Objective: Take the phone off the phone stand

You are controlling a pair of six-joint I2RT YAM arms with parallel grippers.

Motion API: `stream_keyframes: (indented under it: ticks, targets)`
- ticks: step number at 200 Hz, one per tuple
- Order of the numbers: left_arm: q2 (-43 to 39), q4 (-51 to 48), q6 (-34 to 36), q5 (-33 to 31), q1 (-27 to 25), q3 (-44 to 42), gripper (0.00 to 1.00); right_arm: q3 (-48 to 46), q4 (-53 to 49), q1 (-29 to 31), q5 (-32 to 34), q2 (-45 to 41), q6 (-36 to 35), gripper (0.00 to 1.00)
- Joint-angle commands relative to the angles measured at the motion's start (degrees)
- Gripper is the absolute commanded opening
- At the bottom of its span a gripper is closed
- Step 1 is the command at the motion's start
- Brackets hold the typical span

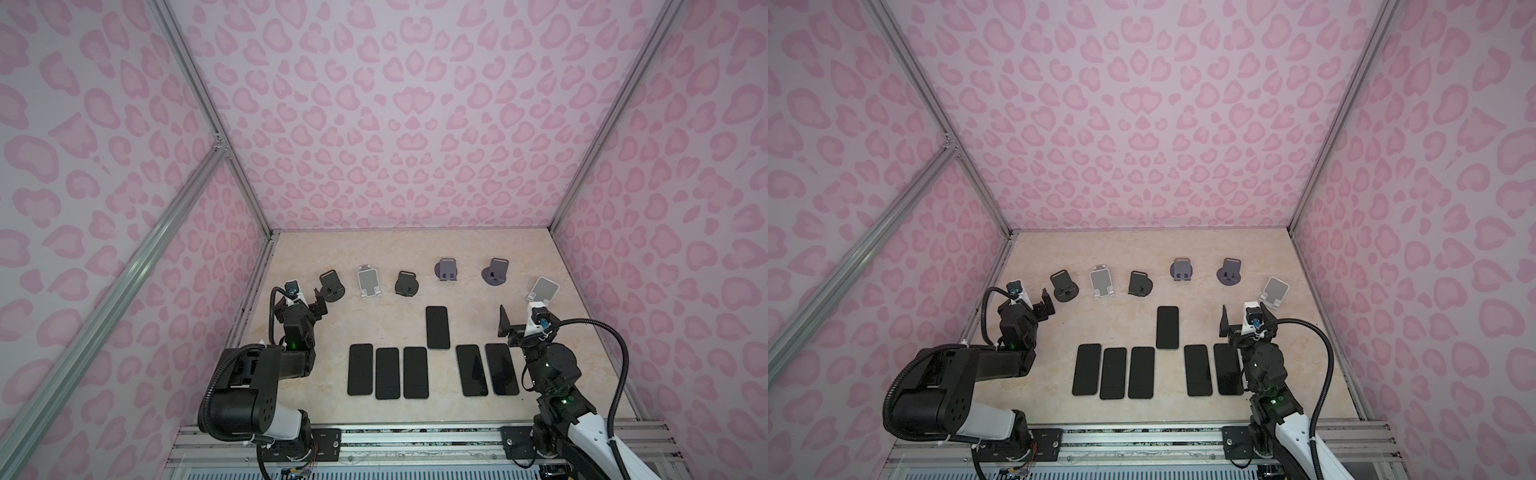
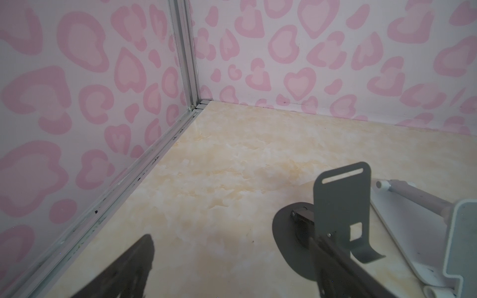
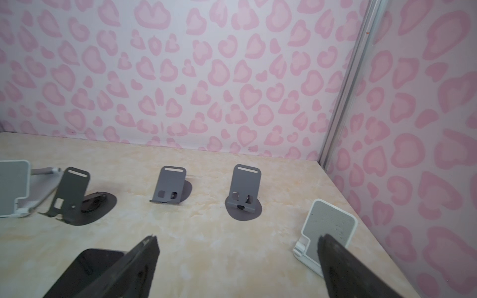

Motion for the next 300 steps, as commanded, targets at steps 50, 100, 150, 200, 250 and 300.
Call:
stream_keyframes:
  ticks: [50,100,150,200,250,300]
  targets:
    - [0.0,-0.1,-0.2,0.4,0.0,0.6,0.98,2.9,20.9,-7.0,-8.1,26.0,-1.6,0.98]
    - [0.0,-0.2,-0.2,0.4,0.0,0.6,0.97,-4.1,57.7,-9.3,-6.8,54.2,-2.2,1.00]
    - [0.0,-0.3,-0.2,0.5,0.1,0.7,0.98,6.5,45.9,-9.3,4.7,59.6,1.3,1.00]
    - [0.0,-0.2,-0.3,0.5,0.1,0.6,0.97,12.7,30.6,-16.0,-5.9,57.9,6.8,1.00]
    - [0.0,-0.2,-0.3,0.6,0.1,0.6,0.98,12.6,31.0,-15.9,-5.6,57.8,6.6,1.00]
    - [0.0,-0.3,-0.2,0.6,0.1,0.7,0.98,12.6,31.1,-15.8,-5.6,57.9,6.6,1.00]
